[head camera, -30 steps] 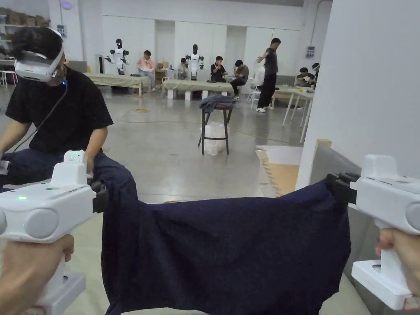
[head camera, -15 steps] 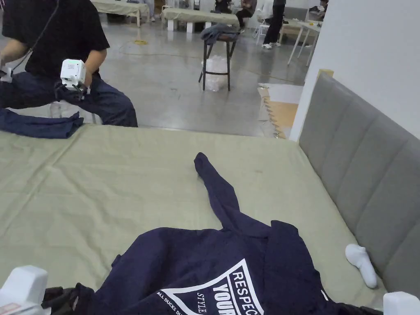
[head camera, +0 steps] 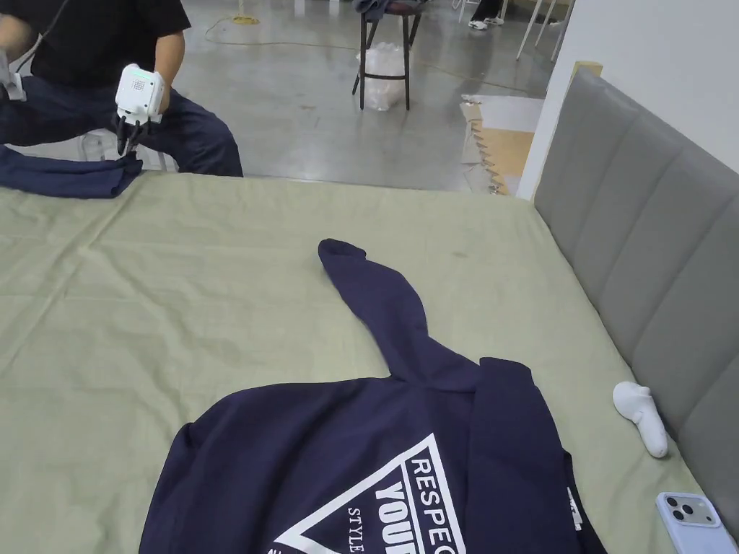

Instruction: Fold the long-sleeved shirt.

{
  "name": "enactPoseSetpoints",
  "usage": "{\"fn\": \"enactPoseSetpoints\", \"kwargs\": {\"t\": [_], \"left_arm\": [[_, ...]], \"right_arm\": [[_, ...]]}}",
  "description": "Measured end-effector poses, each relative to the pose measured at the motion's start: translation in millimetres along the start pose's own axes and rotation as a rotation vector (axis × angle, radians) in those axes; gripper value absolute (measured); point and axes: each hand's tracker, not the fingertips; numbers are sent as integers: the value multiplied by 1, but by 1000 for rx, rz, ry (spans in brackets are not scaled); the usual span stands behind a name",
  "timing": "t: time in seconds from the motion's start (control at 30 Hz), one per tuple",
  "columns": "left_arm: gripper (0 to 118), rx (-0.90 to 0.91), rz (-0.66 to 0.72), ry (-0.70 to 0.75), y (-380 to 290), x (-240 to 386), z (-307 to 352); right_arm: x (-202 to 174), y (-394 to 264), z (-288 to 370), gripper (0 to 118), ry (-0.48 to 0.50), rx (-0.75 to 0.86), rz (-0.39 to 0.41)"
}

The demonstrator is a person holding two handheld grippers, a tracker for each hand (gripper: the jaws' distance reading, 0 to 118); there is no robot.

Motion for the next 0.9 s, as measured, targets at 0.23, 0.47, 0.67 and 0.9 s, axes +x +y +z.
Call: {"fn": "enactPoseSetpoints", "kwargs": {"t": [0.23,0.47,0.67,0.9], "left_arm": [[107,148,24,63,26,-6,21],[67,388,202,180,105,-19,27],[5,499,219,251,164,-23,-9],[5,456,202,235,227,-38,-66]], "right_arm": [[-8,24,24,118,-102,153,-10],[-32,86,41,23,-113,438,8],[-58,130,2,0,-137,550,12],[-59,262,-83,36,-51,516,30]]}}
